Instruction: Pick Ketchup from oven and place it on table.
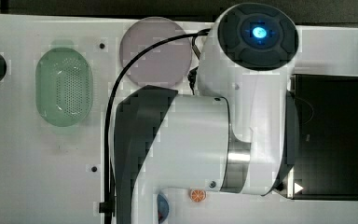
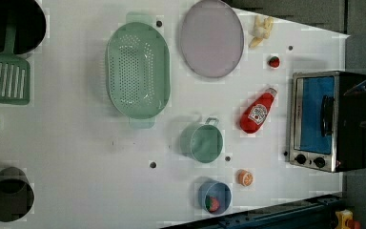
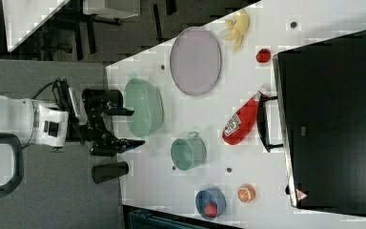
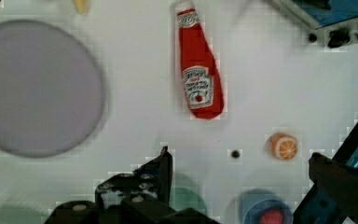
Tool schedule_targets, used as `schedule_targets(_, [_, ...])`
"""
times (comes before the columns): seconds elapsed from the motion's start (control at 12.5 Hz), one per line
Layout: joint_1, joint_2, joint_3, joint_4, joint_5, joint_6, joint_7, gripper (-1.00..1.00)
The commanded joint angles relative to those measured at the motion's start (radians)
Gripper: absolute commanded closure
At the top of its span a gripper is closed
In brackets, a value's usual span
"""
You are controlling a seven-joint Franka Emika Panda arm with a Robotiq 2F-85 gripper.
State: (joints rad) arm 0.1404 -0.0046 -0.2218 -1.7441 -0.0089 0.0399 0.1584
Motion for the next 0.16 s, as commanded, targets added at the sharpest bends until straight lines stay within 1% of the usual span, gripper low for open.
schedule_targets(0.08, [0.019, -0.048, 0.007, 0.034, -0.007, -0.016, 0.024, -1.00])
schedule_targets(0.16, [0.019, -0.048, 0.007, 0.034, -0.007, -0.016, 0.024, -1.00])
